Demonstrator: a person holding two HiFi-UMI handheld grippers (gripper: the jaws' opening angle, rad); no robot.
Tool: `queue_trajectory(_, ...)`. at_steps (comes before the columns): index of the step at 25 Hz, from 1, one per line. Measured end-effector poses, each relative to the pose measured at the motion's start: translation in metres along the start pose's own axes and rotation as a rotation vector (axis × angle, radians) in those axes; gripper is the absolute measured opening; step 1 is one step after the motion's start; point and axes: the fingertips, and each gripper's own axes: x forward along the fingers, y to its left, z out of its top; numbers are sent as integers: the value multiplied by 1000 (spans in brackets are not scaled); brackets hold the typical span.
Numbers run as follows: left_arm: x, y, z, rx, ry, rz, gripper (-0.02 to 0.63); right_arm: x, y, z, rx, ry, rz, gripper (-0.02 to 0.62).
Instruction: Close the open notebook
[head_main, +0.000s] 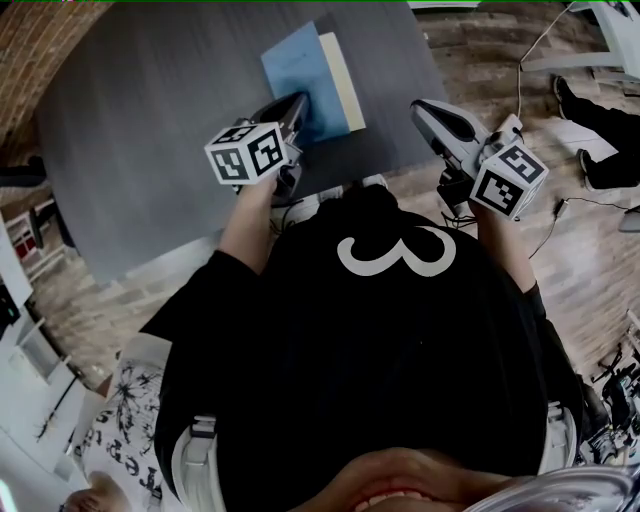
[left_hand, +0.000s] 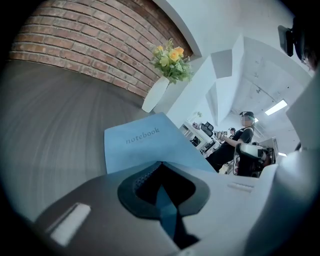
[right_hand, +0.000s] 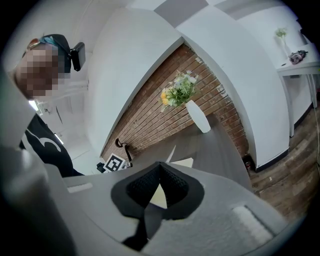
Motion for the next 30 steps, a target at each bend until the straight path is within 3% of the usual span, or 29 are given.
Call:
queue_trajectory(9, 7, 11, -20, -28, 76, 89, 11, 1, -1, 0, 1, 27, 25, 2)
queue_trajectory(18, 23, 9, -27, 94, 162, 243, 12, -10, -18, 1, -6, 57, 68, 2)
queue_trajectory(30, 26, 4, -28, 184, 157, 333, 12, -13, -33, -2, 0, 89, 126, 2)
